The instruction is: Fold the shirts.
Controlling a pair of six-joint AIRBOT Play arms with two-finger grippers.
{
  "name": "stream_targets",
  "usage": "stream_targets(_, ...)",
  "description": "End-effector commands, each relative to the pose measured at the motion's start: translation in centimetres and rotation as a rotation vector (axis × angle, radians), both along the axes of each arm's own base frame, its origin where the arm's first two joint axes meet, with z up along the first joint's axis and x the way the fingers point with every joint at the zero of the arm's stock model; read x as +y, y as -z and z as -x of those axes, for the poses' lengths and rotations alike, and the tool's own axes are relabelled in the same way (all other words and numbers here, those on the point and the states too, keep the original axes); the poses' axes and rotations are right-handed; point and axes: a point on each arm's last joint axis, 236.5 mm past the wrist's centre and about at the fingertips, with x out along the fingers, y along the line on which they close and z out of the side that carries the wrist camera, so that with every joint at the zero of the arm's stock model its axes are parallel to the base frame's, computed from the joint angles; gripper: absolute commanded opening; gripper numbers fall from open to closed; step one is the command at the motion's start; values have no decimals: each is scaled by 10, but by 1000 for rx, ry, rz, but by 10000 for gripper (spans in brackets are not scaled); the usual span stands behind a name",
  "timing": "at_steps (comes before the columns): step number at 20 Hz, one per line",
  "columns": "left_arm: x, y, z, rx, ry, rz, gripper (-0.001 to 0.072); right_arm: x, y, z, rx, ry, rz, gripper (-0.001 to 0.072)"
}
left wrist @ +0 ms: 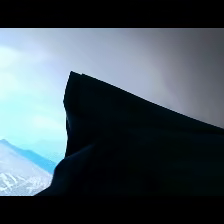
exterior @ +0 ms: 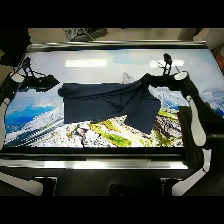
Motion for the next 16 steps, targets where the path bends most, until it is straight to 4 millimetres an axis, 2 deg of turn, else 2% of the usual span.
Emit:
stream_targets(1, 5, -4, 37, 158, 85, 62, 517, -36, -38, 36, 20, -104, 45, 563)
stream_targets(3, 24, 6, 75, 300, 112, 88, 515, -82, -48, 77, 111, -132, 120, 563)
stream_targets(5, 32, 34, 117, 462, 140, 94, 511, -118, -45, 127, 255, -172, 181, 568)
stream_targets(7, 14, 66, 153, 578, 195, 155, 512, -133, -39, 165, 381, -226, 204, 570)
stream_targets(8, 0, 81, 168, 614, 237, 184, 512, -135, -37, 178, 426, -250, 207, 570)
stream_targets(9, -11, 92, 179, 637, 261, 205, 511, -135, -35, 188, 461, -273, 210, 570)
stream_targets(11, -26, 110, 190, 657, 272, 223, 503, -133, -36, 190, 467, -282, 203, 570)
stream_targets(15, -43, 126, 194, 660, 274, 217, 503, -135, -35, 185, 453, -267, 211, 569)
stream_targets(16, -48, 127, 191, 649, 275, 217, 469, -136, -35, 184, 450, -262, 214, 570)
